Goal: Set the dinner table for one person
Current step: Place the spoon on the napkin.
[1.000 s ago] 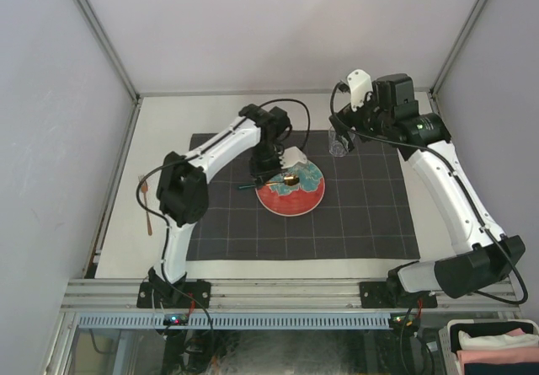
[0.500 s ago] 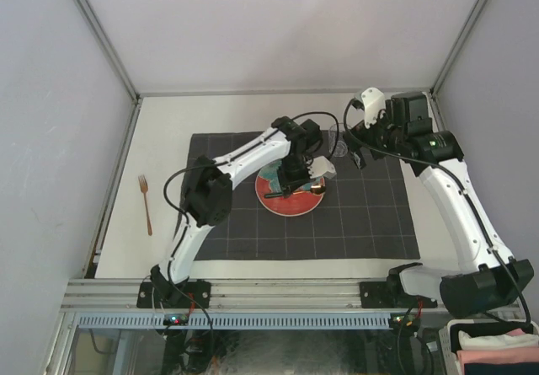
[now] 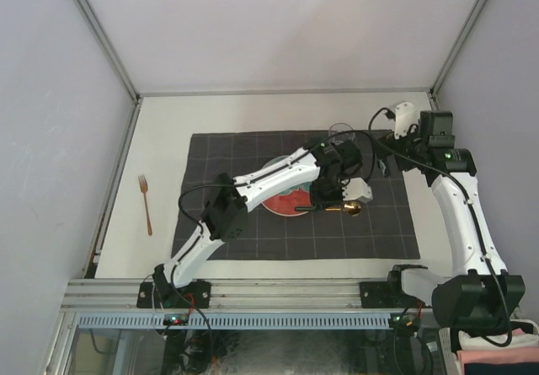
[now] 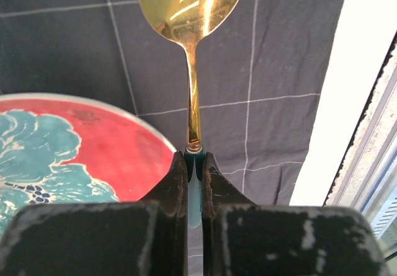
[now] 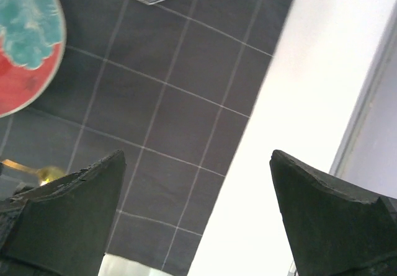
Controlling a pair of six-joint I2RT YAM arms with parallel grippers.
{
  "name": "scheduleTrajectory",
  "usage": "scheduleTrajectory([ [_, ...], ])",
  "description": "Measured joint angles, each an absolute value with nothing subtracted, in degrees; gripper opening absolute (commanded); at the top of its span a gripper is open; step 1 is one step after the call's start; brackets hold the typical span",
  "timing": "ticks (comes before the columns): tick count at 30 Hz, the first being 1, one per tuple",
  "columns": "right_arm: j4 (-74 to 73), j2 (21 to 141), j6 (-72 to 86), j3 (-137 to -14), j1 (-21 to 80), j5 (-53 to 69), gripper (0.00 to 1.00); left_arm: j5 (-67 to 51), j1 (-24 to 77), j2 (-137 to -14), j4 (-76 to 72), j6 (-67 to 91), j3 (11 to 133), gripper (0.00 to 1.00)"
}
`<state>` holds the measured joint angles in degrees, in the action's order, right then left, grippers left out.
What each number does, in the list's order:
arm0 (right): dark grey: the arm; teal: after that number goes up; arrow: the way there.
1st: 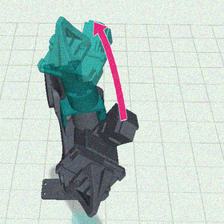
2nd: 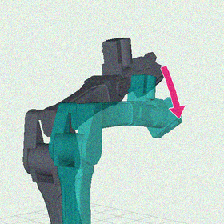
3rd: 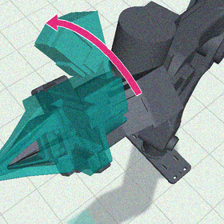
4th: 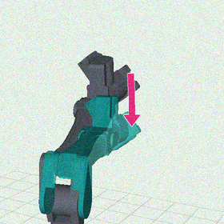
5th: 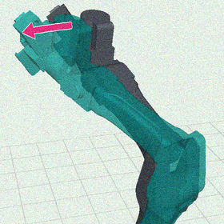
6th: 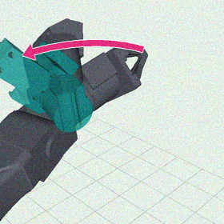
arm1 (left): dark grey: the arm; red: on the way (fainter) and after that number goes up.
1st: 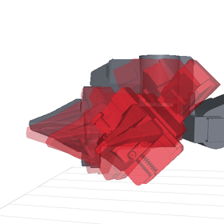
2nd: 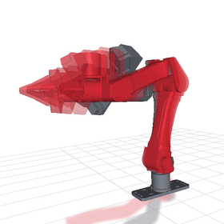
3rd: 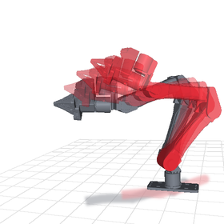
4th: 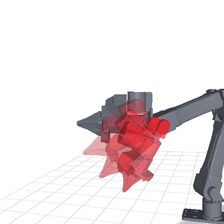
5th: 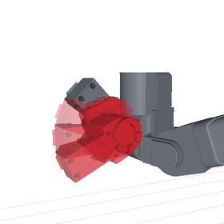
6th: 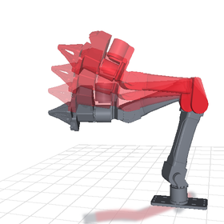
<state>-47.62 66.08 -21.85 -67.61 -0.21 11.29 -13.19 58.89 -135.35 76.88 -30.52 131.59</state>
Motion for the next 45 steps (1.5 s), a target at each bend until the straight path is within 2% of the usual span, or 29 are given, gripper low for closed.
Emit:
scheduleTrajectory([
  [12,-41.2,59.2,-23.2,-61.6,-14.6,10.4,1.00,-13.4,62.0,-136.0,75.7,-29.5,131.6,0.01],
  [21,-41.1,58.0,-25.0,-61.6,-21.8,12.9,1.00,-13.8,62.2,-138.9,74.4,-29.4,131.5,0.16],
  [27,-42.3,54.8,-26.2,-61.5,-22.5,14.3,1.00,-13.8,62.8,-139.2,72.6,-29.0,131.0,0.21],
  [36,-44.9,52.0,-26.4,-61.5,-22.8,15.5,1.00,-13.8,63.6,-139.5,70.0,-28.9,129.2,0.21],
  [45,-48.3,45.8,-28.1,-61.5,-23.5,16.1,1.00,-13.8,64.0,-141.1,67.9,-28.2,127.0,0.31],
])
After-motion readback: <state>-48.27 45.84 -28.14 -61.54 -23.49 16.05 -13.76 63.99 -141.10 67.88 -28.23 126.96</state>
